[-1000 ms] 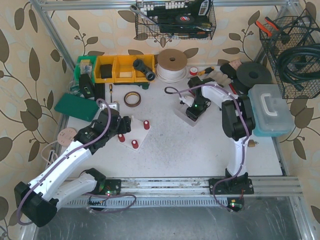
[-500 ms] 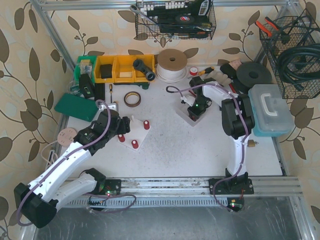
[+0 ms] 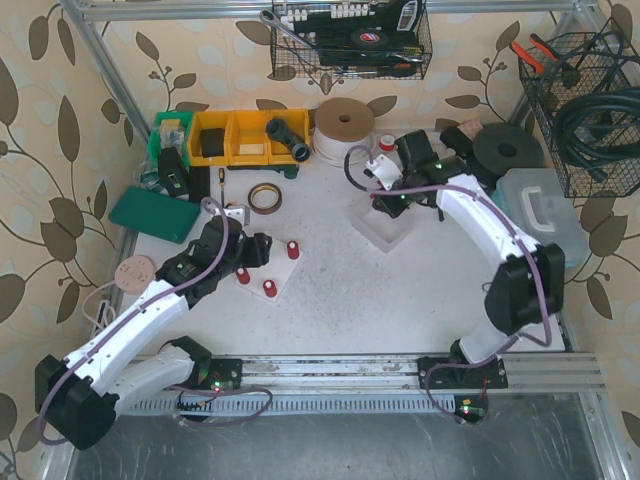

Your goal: Install the large spring

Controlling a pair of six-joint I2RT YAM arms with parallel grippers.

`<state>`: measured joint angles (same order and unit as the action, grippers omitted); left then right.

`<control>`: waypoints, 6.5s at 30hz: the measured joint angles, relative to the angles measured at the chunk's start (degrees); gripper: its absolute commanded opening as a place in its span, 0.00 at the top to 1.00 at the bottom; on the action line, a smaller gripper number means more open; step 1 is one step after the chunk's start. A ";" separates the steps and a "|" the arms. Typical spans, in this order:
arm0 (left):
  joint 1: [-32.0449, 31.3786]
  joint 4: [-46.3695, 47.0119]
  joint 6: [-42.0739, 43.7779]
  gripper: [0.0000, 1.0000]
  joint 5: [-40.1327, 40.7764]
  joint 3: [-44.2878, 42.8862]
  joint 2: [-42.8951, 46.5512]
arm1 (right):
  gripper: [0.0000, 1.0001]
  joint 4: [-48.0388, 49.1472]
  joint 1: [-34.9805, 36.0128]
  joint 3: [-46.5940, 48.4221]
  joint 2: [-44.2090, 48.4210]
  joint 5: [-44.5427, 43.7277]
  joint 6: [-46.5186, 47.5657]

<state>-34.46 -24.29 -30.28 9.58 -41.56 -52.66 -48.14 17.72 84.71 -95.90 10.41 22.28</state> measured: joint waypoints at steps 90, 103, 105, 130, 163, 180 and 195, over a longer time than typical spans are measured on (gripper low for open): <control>-5.01 3.37 7.02 1.00 12.94 -10.27 -15.47 | 0.01 40.65 27.45 -47.10 43.85 -21.59 -15.87; -5.01 7.69 10.93 1.00 18.82 -10.67 -22.91 | 0.01 43.19 26.08 -47.80 44.46 -21.38 -16.26; -4.98 8.48 10.97 1.00 18.91 -10.64 -23.61 | 0.01 43.23 26.08 -47.80 44.46 -21.38 -16.28; -2.97 13.14 10.47 1.00 18.47 -7.06 -29.55 | 0.01 43.23 25.75 -47.80 44.46 -21.35 -16.26; -1.86 16.09 15.63 0.22 21.86 -5.14 -10.45 | 0.01 43.36 18.78 -47.80 46.31 -33.40 -20.68; 15.91 24.02 31.78 0.20 24.48 4.74 6.71 | 0.01 54.27 -5.33 -51.71 40.81 -42.53 -19.50; 37.75 33.51 30.32 0.19 10.80 14.16 -10.01 | 0.01 69.05 -14.82 -60.48 34.80 -32.46 -14.64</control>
<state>3.29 9.21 0.03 20.38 -27.40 -62.67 20.91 2.90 24.23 -61.10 -22.04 7.64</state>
